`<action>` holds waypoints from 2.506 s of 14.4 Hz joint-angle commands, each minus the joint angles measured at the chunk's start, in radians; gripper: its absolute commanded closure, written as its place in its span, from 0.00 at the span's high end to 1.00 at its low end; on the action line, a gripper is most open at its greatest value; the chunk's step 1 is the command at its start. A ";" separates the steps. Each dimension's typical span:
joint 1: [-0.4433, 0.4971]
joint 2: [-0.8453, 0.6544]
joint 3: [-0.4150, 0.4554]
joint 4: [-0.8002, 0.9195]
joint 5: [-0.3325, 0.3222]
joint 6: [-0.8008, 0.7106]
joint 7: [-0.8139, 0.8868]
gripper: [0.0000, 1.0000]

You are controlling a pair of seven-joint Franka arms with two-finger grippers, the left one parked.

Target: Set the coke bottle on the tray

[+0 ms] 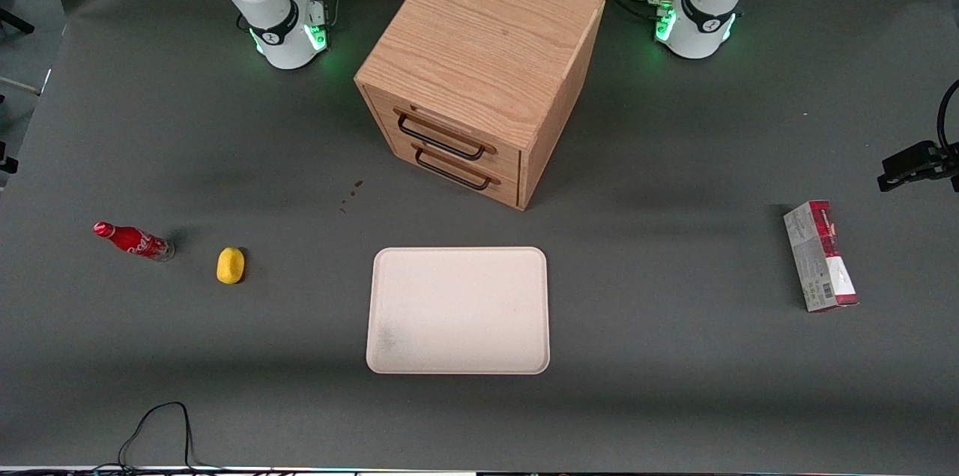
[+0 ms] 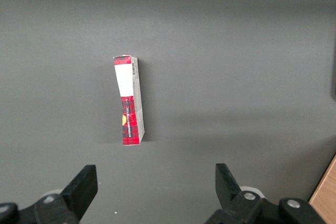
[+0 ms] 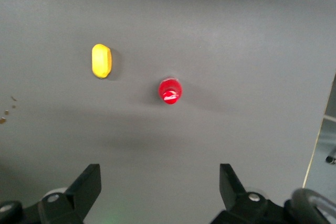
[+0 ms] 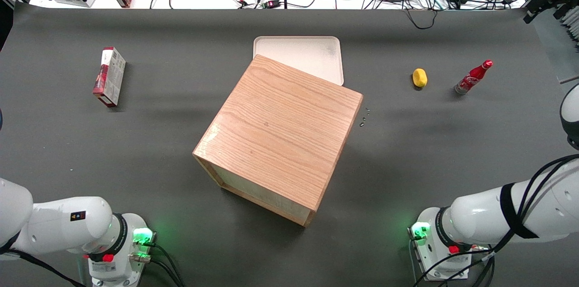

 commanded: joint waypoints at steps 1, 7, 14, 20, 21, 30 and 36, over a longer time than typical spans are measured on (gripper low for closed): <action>0.006 0.009 -0.036 -0.025 0.055 0.050 -0.095 1.00; 0.013 0.026 -0.038 -0.174 0.089 0.203 -0.093 1.00; 0.018 0.101 -0.038 -0.337 0.146 0.450 -0.098 1.00; 0.018 0.207 -0.035 -0.344 0.172 0.550 -0.115 1.00; 0.018 0.216 -0.033 -0.347 0.196 0.562 -0.121 1.00; 0.023 0.217 -0.033 -0.373 0.206 0.562 -0.141 0.80; 0.023 0.218 -0.033 -0.372 0.204 0.550 -0.202 0.00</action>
